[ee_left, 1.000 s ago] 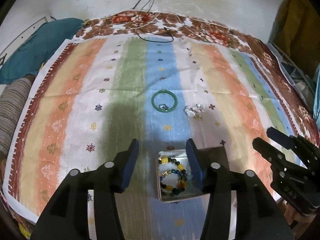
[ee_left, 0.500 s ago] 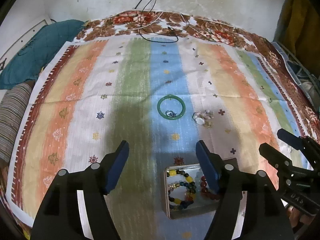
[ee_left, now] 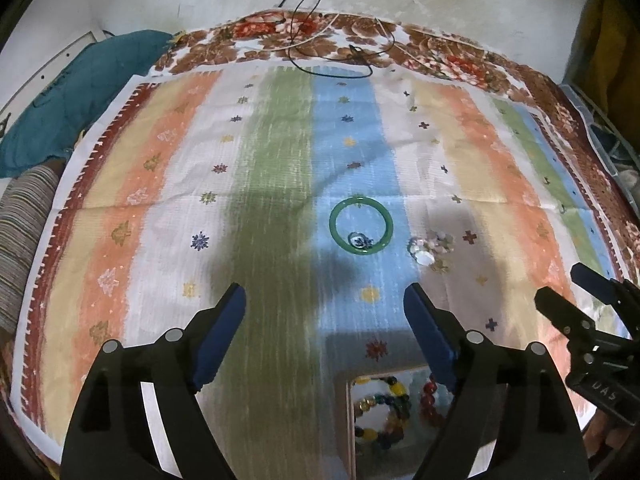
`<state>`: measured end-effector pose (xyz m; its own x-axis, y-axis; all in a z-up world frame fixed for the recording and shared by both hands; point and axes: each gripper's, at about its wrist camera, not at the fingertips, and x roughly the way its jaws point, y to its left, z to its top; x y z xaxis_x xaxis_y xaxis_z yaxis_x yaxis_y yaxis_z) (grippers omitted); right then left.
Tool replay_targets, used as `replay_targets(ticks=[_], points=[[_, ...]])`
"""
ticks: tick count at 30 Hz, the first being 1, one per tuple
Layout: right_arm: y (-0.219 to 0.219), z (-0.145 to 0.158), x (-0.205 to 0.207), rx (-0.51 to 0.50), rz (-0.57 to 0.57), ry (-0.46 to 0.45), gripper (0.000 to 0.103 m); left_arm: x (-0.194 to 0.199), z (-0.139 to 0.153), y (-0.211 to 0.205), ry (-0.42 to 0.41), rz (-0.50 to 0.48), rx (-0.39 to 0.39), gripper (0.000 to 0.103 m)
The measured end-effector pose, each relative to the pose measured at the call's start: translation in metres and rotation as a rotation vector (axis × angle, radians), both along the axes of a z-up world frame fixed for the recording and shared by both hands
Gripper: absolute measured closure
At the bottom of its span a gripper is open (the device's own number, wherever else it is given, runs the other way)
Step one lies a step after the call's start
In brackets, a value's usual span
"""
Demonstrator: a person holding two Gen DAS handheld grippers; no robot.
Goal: Organize jewelry
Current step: 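Move left tool over the green bangle while right tool moves to the white charms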
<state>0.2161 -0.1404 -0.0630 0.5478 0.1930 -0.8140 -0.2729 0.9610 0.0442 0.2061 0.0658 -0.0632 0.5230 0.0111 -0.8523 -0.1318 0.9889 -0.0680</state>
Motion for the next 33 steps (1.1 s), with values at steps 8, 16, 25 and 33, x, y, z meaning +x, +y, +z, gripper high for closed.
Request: replay_targets(ticks=[8,16,25,33], points=[[0.000,-0.013,0.021,0.003,-0.021,0.026,0.031,0.019,-0.010,0.002,0.000,-0.003,-0.003,0.020],[0.003,-0.025,0.037,-0.001,-0.030,0.051,0.031,0.037,-0.023,0.003,0.023,-0.009,0.003,0.020],[0.006,-0.038,0.053,-0.020,-0.036,0.072,0.031,0.055,-0.037,0.006,0.047,-0.013,-0.008,0.020],[0.010,-0.048,0.069,-0.020,-0.042,0.095,0.031,0.067,-0.050,0.007,0.074,-0.031,-0.008,0.020]])
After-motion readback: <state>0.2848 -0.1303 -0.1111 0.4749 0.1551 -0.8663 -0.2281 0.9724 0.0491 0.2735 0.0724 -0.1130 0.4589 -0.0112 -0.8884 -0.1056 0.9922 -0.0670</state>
